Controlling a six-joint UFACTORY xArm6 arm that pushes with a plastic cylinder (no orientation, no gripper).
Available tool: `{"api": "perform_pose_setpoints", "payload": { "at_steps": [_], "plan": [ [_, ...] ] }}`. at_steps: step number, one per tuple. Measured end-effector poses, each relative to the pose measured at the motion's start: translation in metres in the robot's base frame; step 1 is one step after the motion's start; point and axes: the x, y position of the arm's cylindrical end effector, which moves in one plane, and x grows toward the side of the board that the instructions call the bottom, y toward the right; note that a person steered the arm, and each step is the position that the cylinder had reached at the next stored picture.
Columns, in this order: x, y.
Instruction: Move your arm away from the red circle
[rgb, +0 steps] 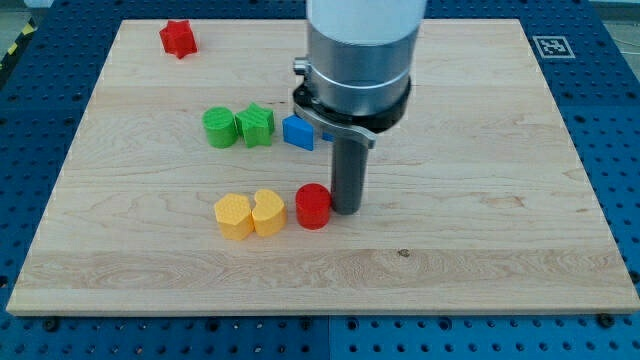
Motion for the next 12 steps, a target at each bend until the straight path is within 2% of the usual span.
{"api": "perform_pose_setpoints", "payload": {
  "at_steps": [3,7,12],
  "plan": [
    [-0.008,-0.002],
    [-0.017,0.058],
    [-0.017,0.080]
  ]
}}
